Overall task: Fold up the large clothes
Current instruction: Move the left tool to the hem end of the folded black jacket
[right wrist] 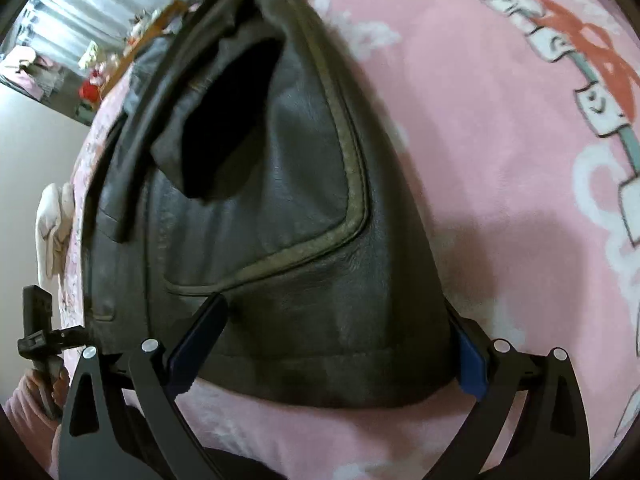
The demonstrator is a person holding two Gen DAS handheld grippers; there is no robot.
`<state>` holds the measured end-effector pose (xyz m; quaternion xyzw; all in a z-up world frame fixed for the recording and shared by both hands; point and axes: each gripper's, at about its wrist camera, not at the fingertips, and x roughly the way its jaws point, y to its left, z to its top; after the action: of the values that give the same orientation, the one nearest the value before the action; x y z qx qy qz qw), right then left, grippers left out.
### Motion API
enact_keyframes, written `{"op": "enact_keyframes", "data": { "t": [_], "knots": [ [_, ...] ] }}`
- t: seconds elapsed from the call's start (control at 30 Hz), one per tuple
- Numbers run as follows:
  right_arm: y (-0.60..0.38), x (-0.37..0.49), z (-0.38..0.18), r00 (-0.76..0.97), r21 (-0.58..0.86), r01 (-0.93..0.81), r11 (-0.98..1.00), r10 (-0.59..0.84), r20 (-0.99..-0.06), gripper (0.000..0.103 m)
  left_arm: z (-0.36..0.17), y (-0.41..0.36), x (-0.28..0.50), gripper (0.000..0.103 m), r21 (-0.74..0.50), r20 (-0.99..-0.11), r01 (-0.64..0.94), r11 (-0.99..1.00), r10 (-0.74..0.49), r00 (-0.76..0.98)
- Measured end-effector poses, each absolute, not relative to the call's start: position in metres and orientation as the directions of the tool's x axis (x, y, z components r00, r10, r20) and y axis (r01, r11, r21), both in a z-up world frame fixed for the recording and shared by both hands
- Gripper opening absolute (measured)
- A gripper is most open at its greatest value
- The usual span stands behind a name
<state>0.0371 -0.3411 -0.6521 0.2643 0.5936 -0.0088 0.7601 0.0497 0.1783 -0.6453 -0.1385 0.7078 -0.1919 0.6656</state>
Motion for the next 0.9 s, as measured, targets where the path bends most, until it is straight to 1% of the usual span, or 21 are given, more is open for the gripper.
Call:
{"op": "enact_keyframes", "data": {
  "t": [0.13,0.23,0.3,0.37,0.4,0.43,0.47,0.5,0.53,0.57,0.6,0.67,0.73,0.77,0.8,0.83,0.9],
  "knots": [
    [-0.333,0.043,-0.653,0.245,0.35,0.289,0.891,0.285,-0.927,0.097,-0.664,0.166,0.051,0.098,-0.367,-0.928,0.13,0.921,-0.352,-0.121],
    [-0.327,0.04,-0.654,0.252,0.33,0.251,0.91,0.267,-0.93,0.097,-0.665,0.159,0.052,0.098,-0.329,-0.943,0.151,0.932,-0.314,-0.114],
    [-0.326,0.038,-0.653,0.274,0.328,0.237,0.915,0.261,-0.926,0.097,-0.664,0.16,0.051,0.098,-0.326,-0.943,0.134,0.936,-0.312,-0.115],
    [-0.328,0.034,-0.651,0.301,0.345,0.247,0.905,0.266,-0.916,0.096,-0.656,0.162,0.051,0.096,-0.328,-0.94,0.085,0.941,-0.316,-0.128],
    [-0.328,0.032,-0.648,0.307,0.348,0.253,0.903,0.266,-0.914,0.096,-0.651,0.159,0.052,0.091,-0.315,-0.943,0.082,0.946,-0.302,-0.138],
    [-0.329,0.032,-0.644,0.312,0.351,0.259,0.9,0.266,-0.912,0.094,-0.645,0.156,0.053,0.088,-0.293,-0.95,0.094,0.951,-0.279,-0.138],
    [-0.328,0.032,-0.641,0.313,0.356,0.265,0.896,0.27,-0.911,0.093,-0.64,0.154,0.052,0.083,-0.277,-0.957,0.1,0.956,-0.264,-0.123],
    [-0.329,0.032,-0.639,0.316,0.362,0.267,0.893,0.274,-0.908,0.087,-0.638,0.154,0.052,0.075,-0.269,-0.959,0.096,0.958,-0.257,-0.118],
    [-0.331,0.031,-0.637,0.32,0.368,0.27,0.89,0.277,-0.906,0.082,-0.637,0.154,0.051,0.071,-0.257,-0.962,0.096,0.962,-0.245,-0.118],
    [-0.333,0.03,-0.636,0.325,0.381,0.272,0.883,0.289,-0.9,0.082,-0.633,0.156,0.05,0.065,-0.248,-0.965,0.096,0.964,-0.237,-0.111],
    [-0.337,0.029,-0.637,0.331,0.4,0.275,0.874,0.305,-0.893,0.082,-0.629,0.158,0.048,0.064,-0.254,-0.965,0.097,0.962,-0.244,-0.1],
    [-0.344,0.027,-0.644,0.327,0.427,0.292,0.856,0.33,-0.885,0.088,-0.628,0.165,0.046,0.065,-0.274,-0.959,0.08,0.958,-0.266,-0.097],
    [-0.344,0.028,-0.647,0.348,0.459,0.285,0.842,0.355,-0.868,0.095,-0.64,0.176,0.043,0.072,-0.284,-0.953,0.025,0.958,-0.28,-0.12],
    [-0.342,0.028,-0.647,0.345,0.449,0.287,0.847,0.345,-0.873,0.095,-0.646,0.18,0.043,0.085,-0.3,-0.945,0.001,0.954,-0.297,-0.136],
    [-0.342,0.029,-0.648,0.339,0.438,0.286,0.852,0.338,-0.878,0.095,-0.652,0.182,0.045,0.096,-0.344,-0.926,-0.039,0.938,-0.346,-0.153],
    [-0.339,0.03,-0.648,0.331,0.42,0.282,0.862,0.324,-0.886,0.095,-0.653,0.184,0.047,0.097,-0.374,-0.911,-0.084,0.924,-0.383,-0.152],
    [-0.331,0.033,-0.649,0.319,0.386,0.266,0.883,0.297,-0.9,0.095,-0.648,0.188,0.047,0.097,-0.402,-0.905,-0.114,0.909,-0.413,-0.1]
  ]
}}
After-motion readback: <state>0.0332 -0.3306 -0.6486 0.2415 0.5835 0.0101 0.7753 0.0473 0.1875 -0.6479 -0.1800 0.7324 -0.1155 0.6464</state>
